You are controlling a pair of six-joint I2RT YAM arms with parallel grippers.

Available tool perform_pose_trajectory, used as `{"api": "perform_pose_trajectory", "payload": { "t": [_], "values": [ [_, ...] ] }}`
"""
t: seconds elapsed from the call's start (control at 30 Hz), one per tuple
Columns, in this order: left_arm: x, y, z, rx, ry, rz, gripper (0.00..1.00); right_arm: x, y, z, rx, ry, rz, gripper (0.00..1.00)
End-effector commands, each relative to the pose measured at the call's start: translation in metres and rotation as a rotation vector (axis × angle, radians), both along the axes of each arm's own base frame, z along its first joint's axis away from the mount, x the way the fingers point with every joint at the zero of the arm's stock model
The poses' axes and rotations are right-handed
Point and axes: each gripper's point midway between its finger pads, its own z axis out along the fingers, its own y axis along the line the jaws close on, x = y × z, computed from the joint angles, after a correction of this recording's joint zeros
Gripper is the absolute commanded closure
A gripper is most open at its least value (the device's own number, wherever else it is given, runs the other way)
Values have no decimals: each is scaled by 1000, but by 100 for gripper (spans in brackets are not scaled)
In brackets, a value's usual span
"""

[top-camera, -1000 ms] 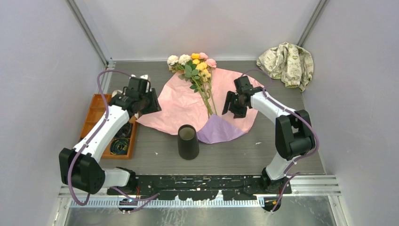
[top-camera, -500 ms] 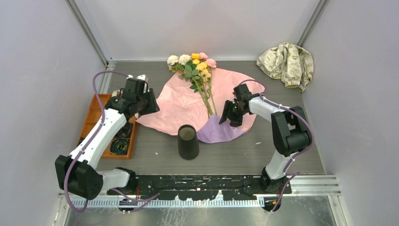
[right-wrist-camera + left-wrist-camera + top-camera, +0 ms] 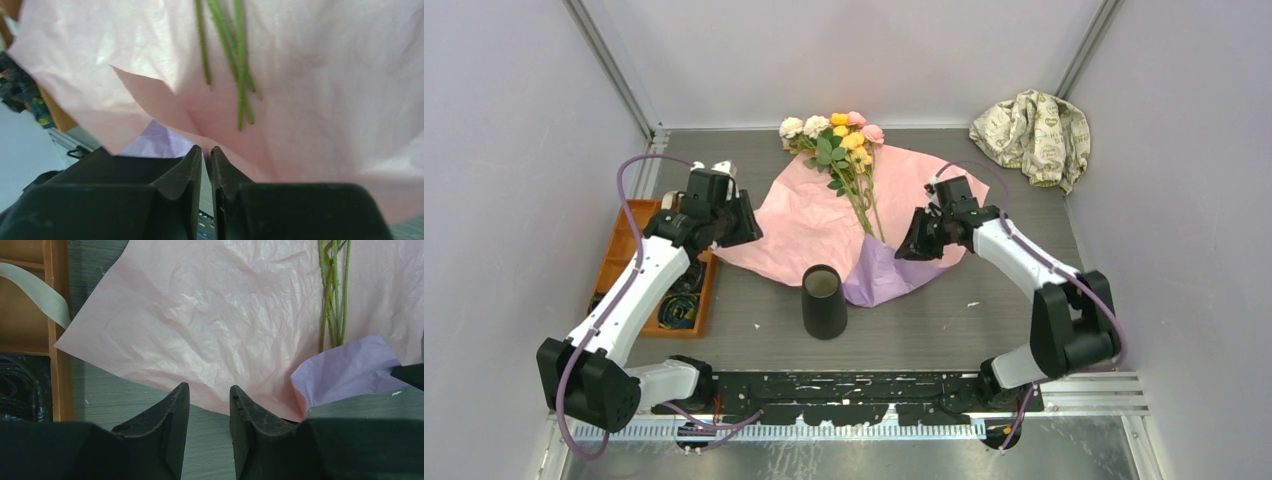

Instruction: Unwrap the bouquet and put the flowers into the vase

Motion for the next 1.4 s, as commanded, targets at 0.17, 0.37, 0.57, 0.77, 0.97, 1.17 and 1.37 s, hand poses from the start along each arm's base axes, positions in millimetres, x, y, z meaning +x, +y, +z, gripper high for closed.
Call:
{"api": "perform_pose_trajectory", "payload": {
  "t": [0.17, 0.37, 0.57, 0.77, 0.97, 1.17, 1.37],
  "values": [
    [-3, -13, 14, -74, -42, -27, 63, -45, 2, 32, 70, -37, 44, 78],
    [-7, -15, 16, -90, -46, -31, 63, -73, -1, 26, 84, -18, 35, 77],
    [-9, -20, 15, -101, -44, -37, 63, -95, -4, 26, 78, 3, 42, 76],
    [-11, -21, 16, -105, -52, -37, 63, -82, -14, 45, 10, -83, -17, 72],
    [-12, -22, 16, -106, -54, -42, 63, -17, -28, 53, -164, -136, -150, 78],
    [-15, -19, 15, -90, -53, -39, 63, 25, -15, -5, -229, -23, -151, 92],
    [-16, -17, 10, -77, -41, -35, 63, 51, -5, -53, -270, 45, -125, 97]
  ]
}}
